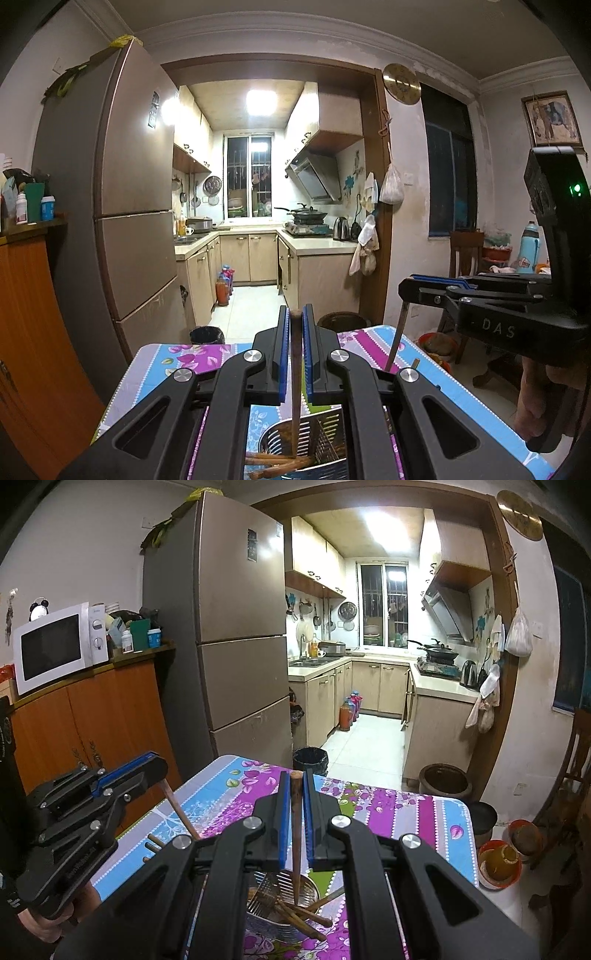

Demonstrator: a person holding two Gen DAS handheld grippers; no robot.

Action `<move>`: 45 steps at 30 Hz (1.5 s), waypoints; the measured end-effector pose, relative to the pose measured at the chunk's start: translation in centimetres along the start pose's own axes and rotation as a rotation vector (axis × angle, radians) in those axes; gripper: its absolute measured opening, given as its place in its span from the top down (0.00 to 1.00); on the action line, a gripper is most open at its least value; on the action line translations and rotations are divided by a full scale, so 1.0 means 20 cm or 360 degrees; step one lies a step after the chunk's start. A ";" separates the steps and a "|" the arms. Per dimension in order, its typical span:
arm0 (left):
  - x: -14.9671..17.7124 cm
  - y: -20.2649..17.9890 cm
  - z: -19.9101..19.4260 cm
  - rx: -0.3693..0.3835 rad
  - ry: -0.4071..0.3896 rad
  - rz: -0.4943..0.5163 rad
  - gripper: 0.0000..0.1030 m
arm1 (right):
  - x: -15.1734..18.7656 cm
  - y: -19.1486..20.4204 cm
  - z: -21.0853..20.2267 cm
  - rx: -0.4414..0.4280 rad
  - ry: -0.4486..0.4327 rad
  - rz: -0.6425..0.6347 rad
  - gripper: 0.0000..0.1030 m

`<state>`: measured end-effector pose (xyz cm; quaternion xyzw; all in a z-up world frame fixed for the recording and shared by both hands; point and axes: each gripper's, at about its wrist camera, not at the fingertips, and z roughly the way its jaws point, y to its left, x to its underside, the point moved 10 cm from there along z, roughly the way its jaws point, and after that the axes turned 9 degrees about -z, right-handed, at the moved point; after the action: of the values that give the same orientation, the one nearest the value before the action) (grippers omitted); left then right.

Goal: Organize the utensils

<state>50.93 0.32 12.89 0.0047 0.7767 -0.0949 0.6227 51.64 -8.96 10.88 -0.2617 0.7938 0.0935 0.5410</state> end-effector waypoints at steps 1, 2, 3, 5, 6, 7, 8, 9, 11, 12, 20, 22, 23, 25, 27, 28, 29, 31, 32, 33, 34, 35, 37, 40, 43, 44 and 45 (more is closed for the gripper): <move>0.00 0.01 0.01 -0.0006 0.0010 0.0003 0.87 | 0.00 -0.01 0.00 0.0008 -0.0001 0.0004 0.94; 0.00 0.02 0.01 -0.0017 0.0010 0.0000 0.73 | 0.00 -0.01 -0.01 0.0016 -0.0005 0.0010 0.94; -0.02 0.02 0.02 -0.0025 0.0004 -0.0006 0.66 | 0.00 -0.02 -0.01 0.0018 -0.0007 0.0017 0.92; -0.02 0.04 0.01 -0.0036 -0.0008 -0.0024 0.59 | 0.01 -0.04 -0.03 0.0026 -0.0022 0.0034 0.82; -0.02 0.04 0.01 -0.0043 -0.0008 -0.0028 0.58 | 0.01 -0.04 -0.04 0.0027 -0.0027 0.0038 0.71; -0.02 0.05 0.01 -0.0047 -0.0007 -0.0029 0.56 | 0.01 -0.05 -0.05 0.0034 -0.0040 0.0046 0.63; -0.02 0.05 0.01 -0.0051 -0.0008 -0.0028 0.52 | 0.01 -0.06 -0.06 0.0041 -0.0052 0.0049 0.60; -0.02 0.06 0.01 -0.0058 -0.0013 -0.0025 0.50 | 0.00 -0.06 -0.07 0.0047 -0.0062 0.0048 0.52; -0.02 0.05 -0.01 -0.0065 -0.0023 -0.0018 0.43 | -0.01 -0.06 -0.10 0.0059 -0.0092 0.0045 0.42; -0.02 0.05 -0.01 -0.0068 -0.0030 -0.0015 0.42 | -0.02 -0.06 -0.11 0.0065 -0.0101 0.0044 0.40; -0.02 0.04 -0.05 -0.0080 -0.0047 -0.0013 0.40 | -0.04 -0.03 -0.17 0.0089 -0.0143 0.0008 0.33; -0.02 0.04 -0.07 -0.0082 -0.0053 -0.0015 0.39 | -0.04 -0.03 -0.18 0.0092 -0.0151 0.0007 0.29; -0.02 0.04 -0.08 -0.0085 -0.0061 -0.0017 0.38 | -0.03 -0.02 -0.19 0.0092 -0.0156 0.0011 0.28; -0.02 0.04 -0.12 -0.0088 -0.0077 -0.0019 0.35 | -0.03 -0.02 -0.20 0.0097 -0.0167 0.0015 0.25; -0.01 0.02 -0.17 -0.0086 -0.0100 -0.0013 0.33 | -0.01 -0.01 -0.24 0.0108 -0.0190 0.0014 0.23; -0.01 0.02 -0.20 -0.0084 -0.0113 -0.0015 0.30 | -0.01 -0.01 -0.25 0.0108 -0.0198 0.0014 0.21; 0.00 0.01 -0.22 -0.0083 -0.0125 -0.0018 0.26 | 0.00 0.01 -0.27 0.0108 -0.0209 0.0011 0.20; 0.01 0.01 -0.29 -0.0081 -0.0154 -0.0026 0.22 | 0.02 0.04 -0.31 0.0118 -0.0232 -0.0008 0.14; 0.01 0.00 -0.33 -0.0082 -0.0169 -0.0022 0.20 | 0.04 0.06 -0.33 0.0129 -0.0244 -0.0021 0.13; 0.03 -0.01 -0.36 -0.0084 -0.0177 -0.0019 0.18 | 0.04 0.07 -0.35 0.0129 -0.0252 -0.0026 0.11; 0.04 -0.01 -0.39 -0.0086 -0.0187 -0.0017 0.16 | 0.06 0.09 -0.38 0.0134 -0.0267 -0.0026 0.09; 0.05 -0.01 -0.42 -0.0087 -0.0196 -0.0015 0.12 | 0.08 0.11 -0.41 0.0144 -0.0281 -0.0029 0.08; 0.07 -0.01 -0.48 -0.0103 -0.0221 -0.0005 0.07 | 0.11 0.13 -0.47 0.0170 -0.0311 -0.0040 0.06; 0.12 -0.01 -0.58 -0.0124 -0.0255 -0.0002 0.05 | 0.17 0.16 -0.55 0.0192 -0.0337 -0.0027 0.06; 0.16 -0.01 -0.66 -0.0135 -0.0268 -0.0008 0.05 | 0.24 0.20 -0.61 0.0225 -0.0350 -0.0021 0.06; 0.18 -0.01 -0.69 -0.0137 -0.0270 -0.0011 0.05 | 0.27 0.20 -0.63 0.0242 -0.0348 -0.0024 0.06; 0.20 -0.01 -0.72 -0.0138 -0.0270 -0.0014 0.05 | 0.29 0.21 -0.64 0.0252 -0.0345 -0.0026 0.06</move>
<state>36.17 1.93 11.93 -0.0337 0.7244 -0.0640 0.6855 37.46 -12.71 10.05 -0.2130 0.7335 0.0540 0.6432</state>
